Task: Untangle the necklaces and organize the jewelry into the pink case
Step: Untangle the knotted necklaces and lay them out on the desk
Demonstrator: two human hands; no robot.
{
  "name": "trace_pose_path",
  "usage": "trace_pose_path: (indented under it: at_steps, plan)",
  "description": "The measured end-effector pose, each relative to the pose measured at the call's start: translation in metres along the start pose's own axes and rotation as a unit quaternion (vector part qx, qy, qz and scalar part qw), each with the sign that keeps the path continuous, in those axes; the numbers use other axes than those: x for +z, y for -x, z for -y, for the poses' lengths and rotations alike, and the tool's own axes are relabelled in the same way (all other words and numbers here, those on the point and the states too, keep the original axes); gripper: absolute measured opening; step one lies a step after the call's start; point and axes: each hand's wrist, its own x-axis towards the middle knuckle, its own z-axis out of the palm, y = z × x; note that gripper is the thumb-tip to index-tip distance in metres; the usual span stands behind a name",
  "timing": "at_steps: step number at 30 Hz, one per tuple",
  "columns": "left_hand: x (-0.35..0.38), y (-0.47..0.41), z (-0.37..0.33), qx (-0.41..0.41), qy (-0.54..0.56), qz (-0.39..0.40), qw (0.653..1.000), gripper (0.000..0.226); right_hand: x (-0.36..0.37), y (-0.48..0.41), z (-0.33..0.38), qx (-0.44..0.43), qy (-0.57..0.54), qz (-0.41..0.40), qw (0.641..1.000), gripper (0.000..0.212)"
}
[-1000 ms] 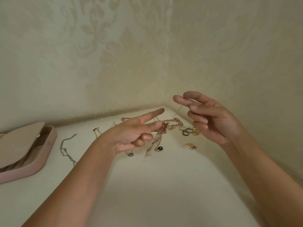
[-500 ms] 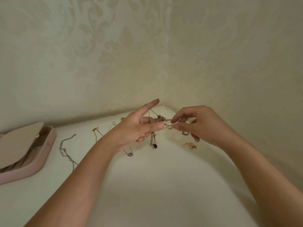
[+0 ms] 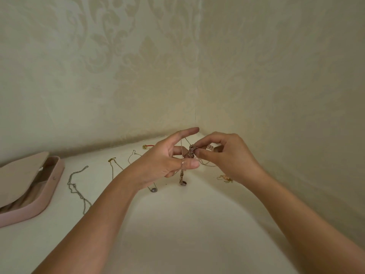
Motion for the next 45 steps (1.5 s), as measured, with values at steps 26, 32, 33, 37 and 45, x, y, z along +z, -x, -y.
trace_pose_path:
  at_steps: [26, 32, 33, 37, 45]
  plan:
    - [-0.007, 0.003, 0.006, -0.138, 0.029, 0.204, 0.969, 0.093, -0.039, -0.015, -0.002, 0.116, -0.392, -0.205, 0.889, 0.022]
    - [-0.022, 0.008, 0.006, -0.155, 0.029, 0.219, 0.963, 0.11, -0.048, -0.012, 0.003, 0.059, -0.328, -0.205, 0.92, 0.027]
    - [-0.025, 0.01, 0.006, -0.161, 0.022, 0.215, 0.963, 0.11, -0.049, -0.012, 0.005, 0.051, -0.325, -0.211, 0.921, 0.027]
    - [-0.038, 0.017, 0.003, -0.173, 0.005, 0.209, 0.962, 0.111, -0.049, -0.009, 0.011, 0.022, -0.304, -0.223, 0.926, 0.028]
    - [-0.049, 0.023, -0.001, -0.134, 0.048, 0.175, 0.974, 0.11, -0.058, 0.0, 0.016, 0.065, -0.237, -0.207, 0.947, 0.034]
